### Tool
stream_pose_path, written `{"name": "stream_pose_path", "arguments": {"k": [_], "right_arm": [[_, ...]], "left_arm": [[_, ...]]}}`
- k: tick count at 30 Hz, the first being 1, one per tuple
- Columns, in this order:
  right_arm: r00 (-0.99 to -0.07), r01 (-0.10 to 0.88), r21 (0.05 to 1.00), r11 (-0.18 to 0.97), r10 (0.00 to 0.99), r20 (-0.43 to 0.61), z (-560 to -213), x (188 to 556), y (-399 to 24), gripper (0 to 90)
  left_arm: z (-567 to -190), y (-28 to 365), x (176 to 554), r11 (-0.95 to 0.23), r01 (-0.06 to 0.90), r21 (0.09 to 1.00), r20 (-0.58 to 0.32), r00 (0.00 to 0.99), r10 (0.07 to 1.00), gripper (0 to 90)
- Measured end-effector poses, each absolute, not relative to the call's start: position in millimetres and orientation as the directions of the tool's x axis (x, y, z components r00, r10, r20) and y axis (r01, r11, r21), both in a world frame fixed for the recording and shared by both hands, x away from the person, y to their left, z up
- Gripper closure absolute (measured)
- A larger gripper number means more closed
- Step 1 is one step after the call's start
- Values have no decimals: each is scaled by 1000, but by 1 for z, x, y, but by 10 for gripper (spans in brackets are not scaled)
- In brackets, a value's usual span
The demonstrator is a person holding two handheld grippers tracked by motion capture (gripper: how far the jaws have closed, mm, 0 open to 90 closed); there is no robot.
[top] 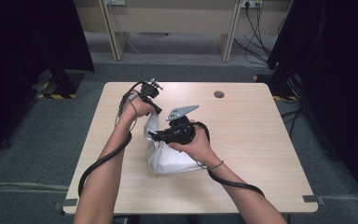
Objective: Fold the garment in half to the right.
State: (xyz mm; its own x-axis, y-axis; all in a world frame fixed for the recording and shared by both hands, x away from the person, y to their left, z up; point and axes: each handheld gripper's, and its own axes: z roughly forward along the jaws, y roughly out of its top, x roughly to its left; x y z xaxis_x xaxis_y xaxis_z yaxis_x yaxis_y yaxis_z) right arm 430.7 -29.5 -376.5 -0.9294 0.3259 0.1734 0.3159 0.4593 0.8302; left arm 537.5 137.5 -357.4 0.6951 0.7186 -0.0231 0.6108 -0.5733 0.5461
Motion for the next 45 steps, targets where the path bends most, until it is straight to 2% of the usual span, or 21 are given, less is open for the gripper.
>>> {"name": "stream_pose_path", "arguments": {"k": [45], "right_arm": [[-922,324,818,476,354,159,-385,421,-64,845]], "left_arm": [[-368,114,534,-575,582,575,-48,726,686,830]]}}
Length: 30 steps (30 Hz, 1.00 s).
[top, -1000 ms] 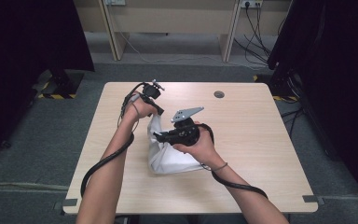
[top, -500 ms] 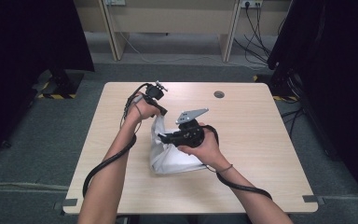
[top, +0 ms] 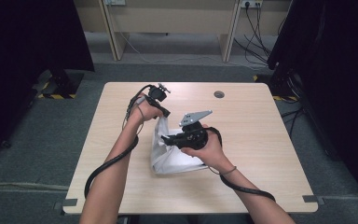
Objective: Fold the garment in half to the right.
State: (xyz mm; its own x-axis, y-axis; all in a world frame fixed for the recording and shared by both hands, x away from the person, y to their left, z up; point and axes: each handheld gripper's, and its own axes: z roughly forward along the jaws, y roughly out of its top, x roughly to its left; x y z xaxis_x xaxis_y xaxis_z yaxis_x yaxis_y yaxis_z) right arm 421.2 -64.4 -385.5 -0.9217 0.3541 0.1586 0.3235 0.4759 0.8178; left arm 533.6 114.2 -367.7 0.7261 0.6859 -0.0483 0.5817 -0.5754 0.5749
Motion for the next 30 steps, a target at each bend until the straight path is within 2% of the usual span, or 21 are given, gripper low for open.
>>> {"name": "stream_pose_path", "arguments": {"k": [30], "right_arm": [[-918,333,806,490,364,157,-398,416,-83,842]], "left_arm": [[-377,102,533,-558,584,589,-69,725,685,826]]}}
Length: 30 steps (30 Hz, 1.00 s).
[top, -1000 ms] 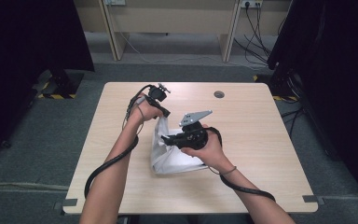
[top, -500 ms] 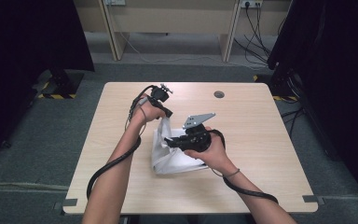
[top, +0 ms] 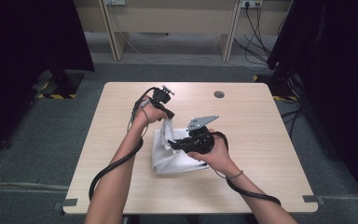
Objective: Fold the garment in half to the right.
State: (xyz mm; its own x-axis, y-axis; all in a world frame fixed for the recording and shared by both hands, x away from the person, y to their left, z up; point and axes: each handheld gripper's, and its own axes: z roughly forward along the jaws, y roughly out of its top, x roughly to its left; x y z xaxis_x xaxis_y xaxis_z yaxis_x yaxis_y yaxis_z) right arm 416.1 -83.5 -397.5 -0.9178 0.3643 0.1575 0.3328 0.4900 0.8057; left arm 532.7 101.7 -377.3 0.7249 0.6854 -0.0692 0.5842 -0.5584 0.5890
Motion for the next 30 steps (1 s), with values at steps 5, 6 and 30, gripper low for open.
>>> {"name": "stream_pose_path", "arguments": {"k": [5,6,30], "right_arm": [[-916,337,801,495,368,158,-400,416,-87,842],[-915,339,801,493,370,160,-401,416,-88,841],[-904,362,788,499,394,165,-412,416,-105,839]], "left_arm": [[-379,102,533,-553,589,590,-77,722,687,825],[-380,102,533,-550,590,591,-81,722,687,825],[-389,92,533,-550,592,589,-93,726,682,821]]}}
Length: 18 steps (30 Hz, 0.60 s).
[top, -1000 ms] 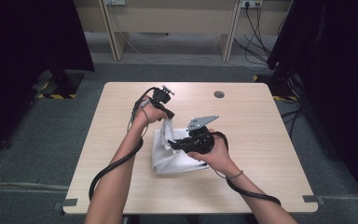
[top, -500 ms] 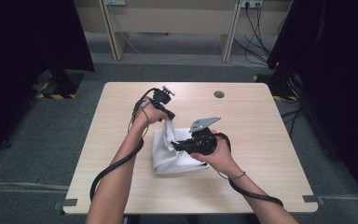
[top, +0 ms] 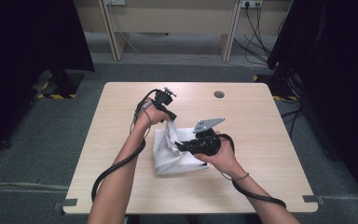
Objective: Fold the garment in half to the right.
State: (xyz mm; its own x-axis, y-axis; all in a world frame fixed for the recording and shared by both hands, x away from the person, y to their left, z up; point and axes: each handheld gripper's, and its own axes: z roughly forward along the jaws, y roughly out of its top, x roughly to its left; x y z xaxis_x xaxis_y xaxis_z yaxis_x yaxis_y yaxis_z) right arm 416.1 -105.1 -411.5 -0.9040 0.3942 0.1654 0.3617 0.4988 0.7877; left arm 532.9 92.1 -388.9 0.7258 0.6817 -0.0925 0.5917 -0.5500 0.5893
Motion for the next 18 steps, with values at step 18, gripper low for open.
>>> {"name": "stream_pose_path", "arguments": {"k": [18], "right_arm": [[-901,370,775,513,401,165,-419,415,-109,837]], "left_arm": [[-394,88,532,-554,591,586,-92,728,679,820]]}}
